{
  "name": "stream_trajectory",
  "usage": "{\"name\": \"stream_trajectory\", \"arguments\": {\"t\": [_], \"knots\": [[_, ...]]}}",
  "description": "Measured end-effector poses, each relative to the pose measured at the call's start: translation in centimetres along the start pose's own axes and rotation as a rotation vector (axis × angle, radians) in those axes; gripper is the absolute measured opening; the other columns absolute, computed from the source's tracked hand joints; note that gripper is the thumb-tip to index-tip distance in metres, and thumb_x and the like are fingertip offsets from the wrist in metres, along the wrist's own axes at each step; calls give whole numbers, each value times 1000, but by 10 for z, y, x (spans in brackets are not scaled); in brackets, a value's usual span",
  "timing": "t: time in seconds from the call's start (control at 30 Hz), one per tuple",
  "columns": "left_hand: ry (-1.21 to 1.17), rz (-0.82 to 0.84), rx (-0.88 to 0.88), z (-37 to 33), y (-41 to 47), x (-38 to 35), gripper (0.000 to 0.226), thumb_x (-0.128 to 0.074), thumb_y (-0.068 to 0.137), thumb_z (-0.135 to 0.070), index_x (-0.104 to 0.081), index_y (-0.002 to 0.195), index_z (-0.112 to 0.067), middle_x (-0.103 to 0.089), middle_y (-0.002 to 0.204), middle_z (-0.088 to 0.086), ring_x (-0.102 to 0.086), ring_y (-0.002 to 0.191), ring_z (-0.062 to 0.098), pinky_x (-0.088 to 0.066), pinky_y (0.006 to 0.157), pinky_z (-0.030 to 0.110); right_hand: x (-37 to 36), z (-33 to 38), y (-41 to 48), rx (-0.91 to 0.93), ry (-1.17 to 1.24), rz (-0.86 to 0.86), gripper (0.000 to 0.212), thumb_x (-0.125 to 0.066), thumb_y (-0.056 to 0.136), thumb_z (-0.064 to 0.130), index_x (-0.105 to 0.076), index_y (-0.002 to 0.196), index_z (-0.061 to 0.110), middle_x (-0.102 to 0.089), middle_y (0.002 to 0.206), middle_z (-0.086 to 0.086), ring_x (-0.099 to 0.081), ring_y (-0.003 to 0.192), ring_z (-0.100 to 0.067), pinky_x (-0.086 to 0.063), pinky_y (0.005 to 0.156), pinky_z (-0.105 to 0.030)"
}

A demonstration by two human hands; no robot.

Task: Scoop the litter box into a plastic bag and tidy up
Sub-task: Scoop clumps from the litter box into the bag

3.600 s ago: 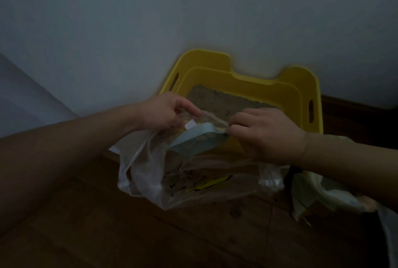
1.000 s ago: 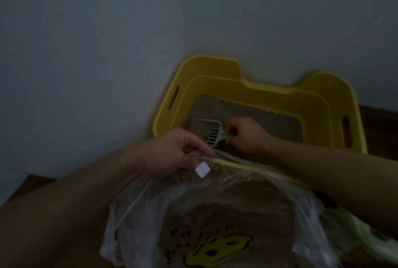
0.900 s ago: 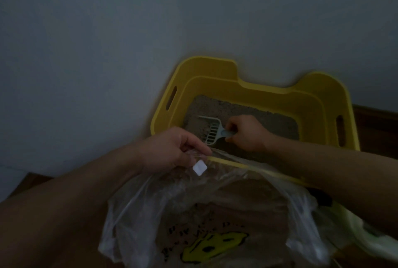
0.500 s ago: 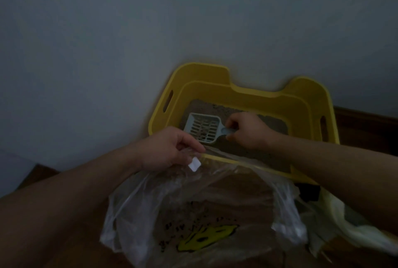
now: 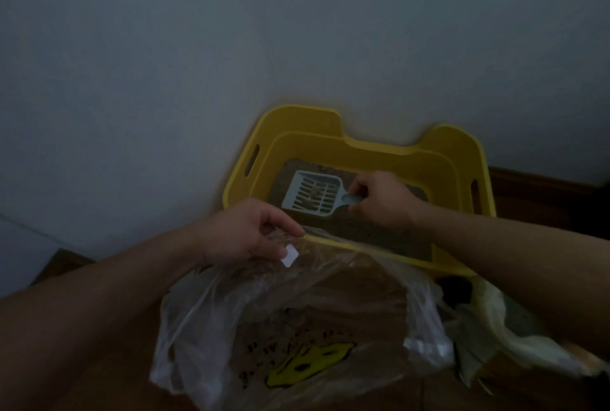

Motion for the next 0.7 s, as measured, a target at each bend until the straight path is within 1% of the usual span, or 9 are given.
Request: {"name": "stream_trajectory", "arguments": {"t": [0.07,0.13,0.2,0.3,0.43,0.53,0.63,0.67,0.7], "knots": [[18,6,6,3,0,0,28,-84,74,-15,-78,96,-31,-59,67,-3,-53,65,12,-42,65,25,1,0,-2,3,-16,-5,15,-76,84,20,-66,94,16,-65,95,-3,-61,84,-21,-54,73,-39],[28,7,6,2,0,1,27,-83,76,-13,-77,97,-30,-52,61,-9,-47,61,8,-38,60,22,4,-1,-3,-3,-7,-15,14,-76,84,20,-66,93,16,-65,94,-3,-61,84,-21,-55,74,-40],[48,6,0,1,0,1,30,-81,79,-6,-76,98,-29,-54,57,-15,-47,57,2,-39,57,16,8,0,-5,-5,0,-27,13,-76,83,19,-65,91,18,-66,93,-2,-61,84,-19,-55,74,-39],[56,20,-5,-1,-2,-1,32,-80,79,-4,-74,101,-27,-58,54,-17,-51,55,-4,-40,58,13,21,6,-10,13,2,-55,15,-78,81,19,-64,86,22,-64,87,3,-61,83,-17,-51,71,-33],[64,62,-18,-2,-5,-3,38,-88,68,-22,-73,101,-34,-61,61,-12,-52,60,4,-42,61,20,44,22,-27,47,14,-97,16,-81,78,20,-67,87,20,-62,83,9,-60,79,-11,-50,68,-31],[46,92,4,3,-6,-6,44,-83,64,-21,-74,104,-36,-74,79,3,-63,72,13,-51,70,30,57,31,-42,67,79,-113,17,-83,76,18,-71,88,17,-66,84,8,-63,78,-10,-54,69,-32],[89,143,32,5,-9,-13,52,-74,66,-12,-68,114,-32,-71,71,-9,-64,68,6,-49,70,28,66,41,-58,101,125,-111,19,-84,75,17,-72,90,17,-69,86,7,-65,80,-8,-57,73,-32],[116,143,28,3,-10,-13,54,-74,65,-13,-68,115,-32,-72,73,-11,-66,70,8,-50,71,29,68,44,-64,118,142,-103,19,-85,75,16,-72,90,17,-70,86,6,-65,80,-8,-58,73,-33],[145,127,18,3,-10,-11,53,-75,62,-17,-69,112,-35,-75,81,-10,-69,78,12,-53,75,32,69,48,-69,138,160,-90,19,-85,75,15,-73,89,17,-70,85,6,-66,79,-8,-58,74,-33]]}}
Point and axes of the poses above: each hand's wrist, its own y-axis towards the middle knuckle, its own x-axis out of the back of the hand, z = x × y, the point moved 9 cm from there along y, towards the middle knuckle
